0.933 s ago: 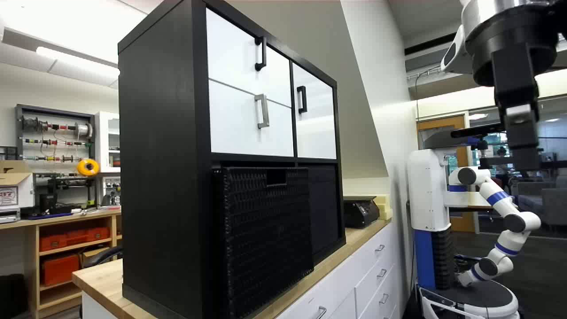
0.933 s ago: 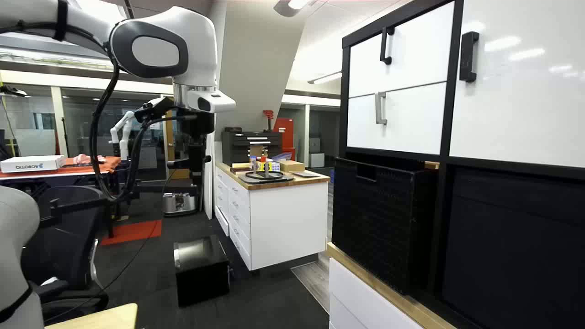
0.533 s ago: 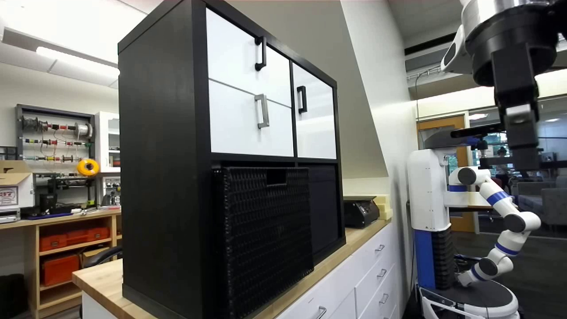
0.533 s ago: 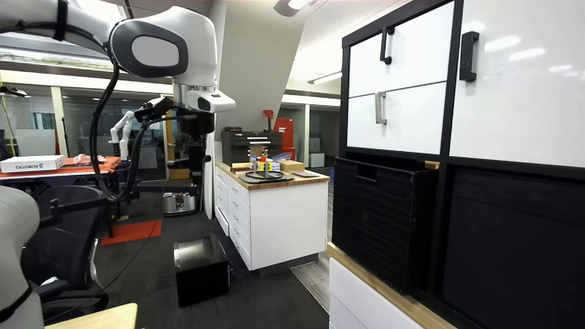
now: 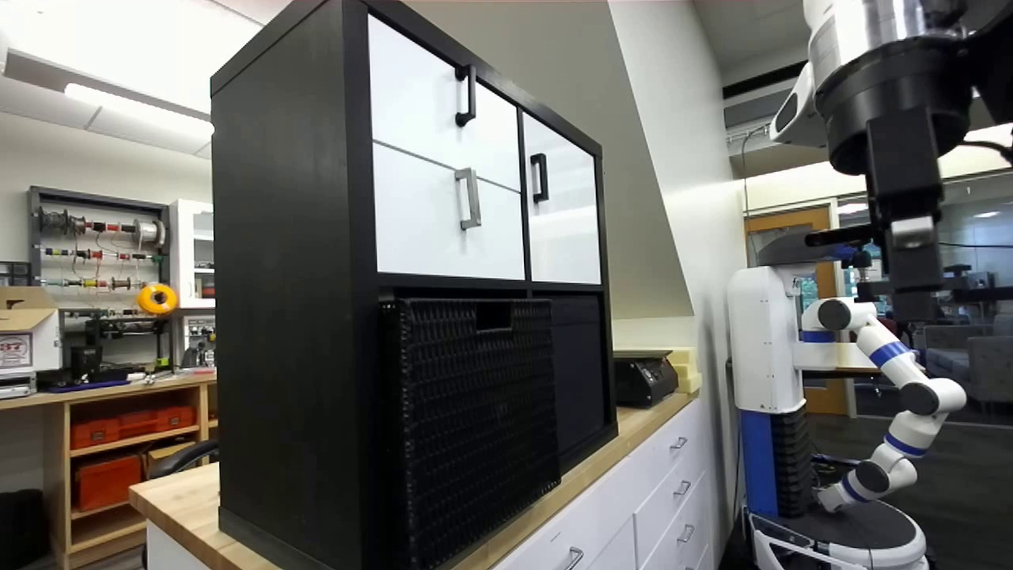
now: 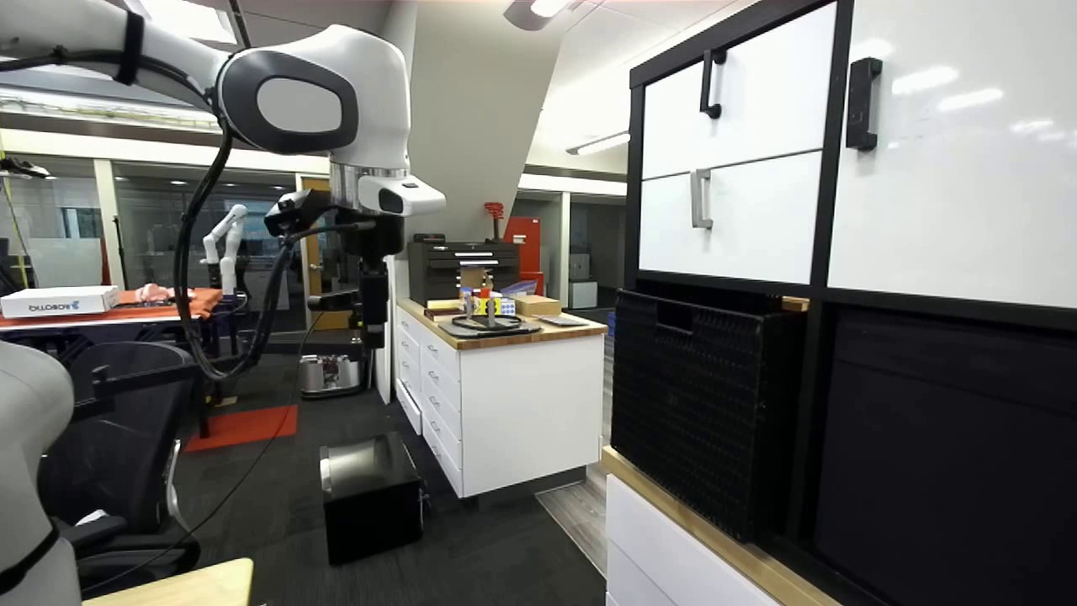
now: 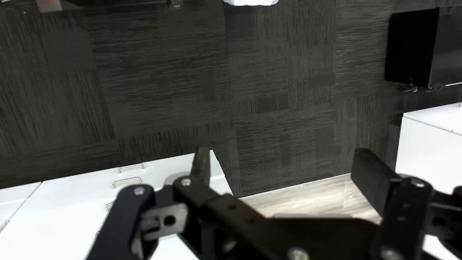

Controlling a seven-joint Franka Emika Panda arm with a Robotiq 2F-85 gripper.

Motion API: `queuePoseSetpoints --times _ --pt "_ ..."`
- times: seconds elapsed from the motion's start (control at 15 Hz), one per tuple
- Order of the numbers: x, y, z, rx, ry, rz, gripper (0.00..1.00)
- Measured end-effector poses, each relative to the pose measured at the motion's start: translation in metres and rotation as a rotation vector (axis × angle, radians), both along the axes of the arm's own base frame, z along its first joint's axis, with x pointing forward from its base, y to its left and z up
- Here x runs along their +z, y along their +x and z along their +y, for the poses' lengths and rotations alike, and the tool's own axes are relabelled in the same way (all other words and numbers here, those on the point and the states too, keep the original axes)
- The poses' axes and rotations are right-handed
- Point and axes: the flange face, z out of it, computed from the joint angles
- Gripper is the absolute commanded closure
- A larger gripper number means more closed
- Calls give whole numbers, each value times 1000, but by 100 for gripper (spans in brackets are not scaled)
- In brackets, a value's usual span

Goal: Open the topmost drawer, pick the red lid and place it inside then close it

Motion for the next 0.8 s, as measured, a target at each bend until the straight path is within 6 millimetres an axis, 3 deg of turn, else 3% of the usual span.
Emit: queuePoseSetpoints --times 0.27,0.8 --pt "-25 31 -13 74 -68 -36 0" --pt "-74 110 -50 138 -221 -151 0"
